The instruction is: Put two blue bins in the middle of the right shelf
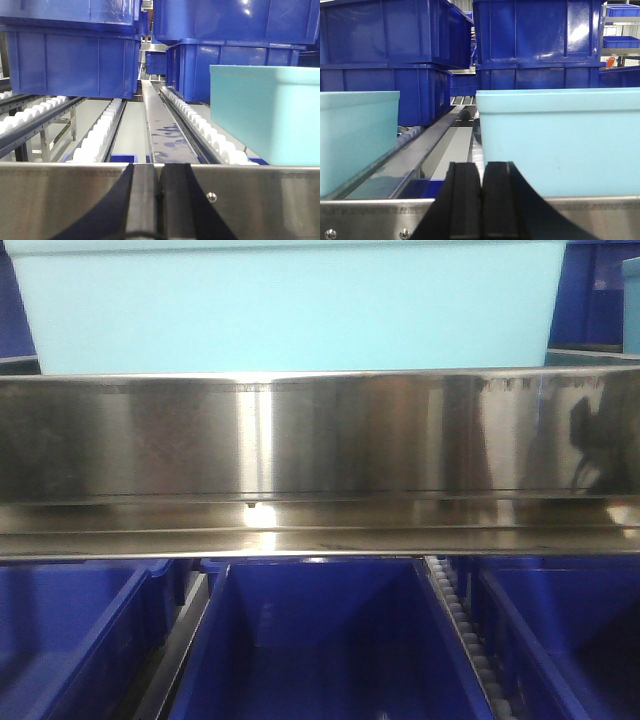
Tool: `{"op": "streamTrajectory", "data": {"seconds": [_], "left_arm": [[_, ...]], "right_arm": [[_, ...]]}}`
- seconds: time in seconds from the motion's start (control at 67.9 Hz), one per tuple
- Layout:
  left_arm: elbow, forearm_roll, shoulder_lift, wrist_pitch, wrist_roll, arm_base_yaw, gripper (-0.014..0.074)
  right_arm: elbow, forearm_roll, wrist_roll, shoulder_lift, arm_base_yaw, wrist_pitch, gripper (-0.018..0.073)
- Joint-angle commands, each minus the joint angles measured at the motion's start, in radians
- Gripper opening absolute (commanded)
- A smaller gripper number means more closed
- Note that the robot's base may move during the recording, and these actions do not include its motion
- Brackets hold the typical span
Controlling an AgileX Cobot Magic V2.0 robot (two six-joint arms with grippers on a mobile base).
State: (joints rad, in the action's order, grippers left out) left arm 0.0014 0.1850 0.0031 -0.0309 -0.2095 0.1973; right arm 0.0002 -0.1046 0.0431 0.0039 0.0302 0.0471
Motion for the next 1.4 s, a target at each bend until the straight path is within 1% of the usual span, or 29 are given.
{"op": "streamTrajectory", "data": {"seconds": [0.0,0.751,0.884,1.001,1.045,1.119,1.149,1.222,1.281,1.296,1.34,1.355,1.384], "left_arm": [[-0.001,0.004,-0.003,0.019,0.002,-0.005,-0.0111],[-0.001,0.004,-0.003,0.024,0.002,-0.005,-0.0111],[-0.001,0.004,-0.003,0.103,0.002,-0.005,-0.0111],[-0.001,0.002,-0.003,0.201,0.002,-0.005,-0.0111],[-0.014,0.0,-0.003,0.203,0.002,-0.005,-0.0111],[-0.097,-0.006,-0.003,0.167,0.0,-0.005,-0.0111],[-0.124,-0.006,-0.003,0.141,0.0,-0.005,-0.0111],[-0.251,-0.006,0.005,0.062,0.0,-0.005,-0.0095],[-0.341,-0.006,0.044,-0.034,0.0,-0.005,-0.005],[-0.375,-0.006,0.055,-0.056,0.0,-0.005,-0.0035],[-0.43,-0.006,0.089,-0.133,0.0,-0.005,0.0015],[-0.472,-0.006,0.108,-0.161,0.0,-0.005,0.0045],[-0.501,0.0,0.134,-0.196,0.0,-0.005,0.009]], "right_arm": [[0.0,-0.003,0.008,-0.004,0.002,0.028,-0.0162],[0.0,-0.003,0.008,-0.004,0.002,0.039,-0.0162],[0.0,-0.003,0.008,-0.004,0.002,0.064,-0.0162],[0.0,-0.003,0.008,-0.004,0.002,0.117,-0.0162],[-0.011,-0.003,0.008,-0.004,0.002,0.116,-0.0162],[-0.1,-0.003,0.008,-0.004,0.002,0.069,-0.0162],[-0.14,-0.003,0.008,-0.004,0.002,0.013,-0.0162],[-0.263,-0.003,0.008,0.003,0.002,-0.13,-0.0162],[-0.362,-0.003,0.008,0.045,0.005,-0.26,-0.0155],[-0.382,-0.003,0.008,0.05,0.005,-0.27,-0.0151],[-0.44,-0.003,0.008,0.089,0.005,-0.311,-0.0098],[-0.465,-0.003,0.008,0.108,0.005,-0.323,-0.0062],[-0.497,-0.003,0.008,0.131,0.005,-0.327,-0.0004]]}}
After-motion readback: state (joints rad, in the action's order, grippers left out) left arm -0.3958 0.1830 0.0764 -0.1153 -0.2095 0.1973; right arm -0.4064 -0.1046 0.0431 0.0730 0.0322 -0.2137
